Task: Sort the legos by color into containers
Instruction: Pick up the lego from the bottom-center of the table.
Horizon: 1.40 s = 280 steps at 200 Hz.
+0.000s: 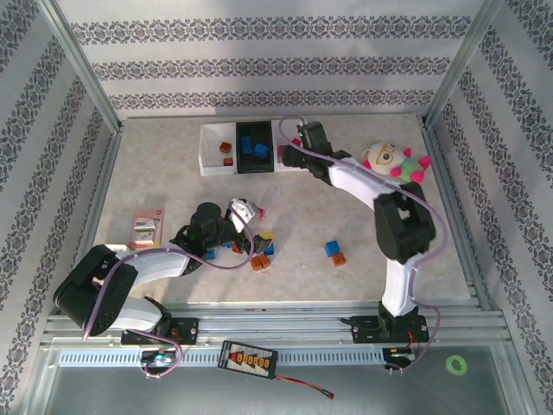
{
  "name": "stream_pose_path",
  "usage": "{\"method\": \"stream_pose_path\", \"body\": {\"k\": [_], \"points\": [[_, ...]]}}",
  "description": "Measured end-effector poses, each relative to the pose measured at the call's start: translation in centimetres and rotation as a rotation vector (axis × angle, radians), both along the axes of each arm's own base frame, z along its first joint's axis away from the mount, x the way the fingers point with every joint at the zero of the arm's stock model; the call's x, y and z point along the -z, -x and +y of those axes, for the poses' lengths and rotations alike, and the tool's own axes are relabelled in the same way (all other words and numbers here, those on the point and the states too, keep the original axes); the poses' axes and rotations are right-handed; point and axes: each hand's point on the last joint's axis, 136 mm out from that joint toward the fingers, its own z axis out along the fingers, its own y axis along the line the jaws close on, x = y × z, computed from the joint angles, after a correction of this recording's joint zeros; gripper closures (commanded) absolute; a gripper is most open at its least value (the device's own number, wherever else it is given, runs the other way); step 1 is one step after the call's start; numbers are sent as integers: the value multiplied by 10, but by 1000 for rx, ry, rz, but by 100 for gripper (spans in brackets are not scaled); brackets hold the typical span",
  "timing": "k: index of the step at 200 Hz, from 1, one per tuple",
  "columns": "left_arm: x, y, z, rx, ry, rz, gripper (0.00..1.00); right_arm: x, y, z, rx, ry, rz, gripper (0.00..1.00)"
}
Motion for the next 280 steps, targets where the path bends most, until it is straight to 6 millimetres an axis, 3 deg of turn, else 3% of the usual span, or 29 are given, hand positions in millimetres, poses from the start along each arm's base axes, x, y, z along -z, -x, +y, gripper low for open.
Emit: {"method": "stream_pose_path", "body": {"k": [21, 42, 92, 124, 163, 201, 254, 280], "points": [[-4, 1, -4, 31, -7, -24, 1, -18, 42, -17, -12, -11, -17, 21], [-3, 7, -8, 68, -16, -27, 1, -19, 85, -34, -22, -2, 6, 19], [-3, 9, -14, 112, -28, -32, 1, 24, 189, -56, -87, 108, 210, 16], [0, 11, -16, 130, -30, -28, 1, 57, 233, -65, -97, 171, 365, 17], [7, 13, -17, 143, -34, -10, 1, 87, 255, -78, -53, 226, 523, 23], [8, 15, -18, 156, -32, -4, 1, 112, 266, -84, -24, 268, 638, 36], [11, 17, -17, 156, -34, 1, 1, 119, 265, -82, -18, 274, 667, 67], [11, 18, -16, 156, -35, 1, 1, 115, 264, -81, -21, 274, 661, 75]]}}
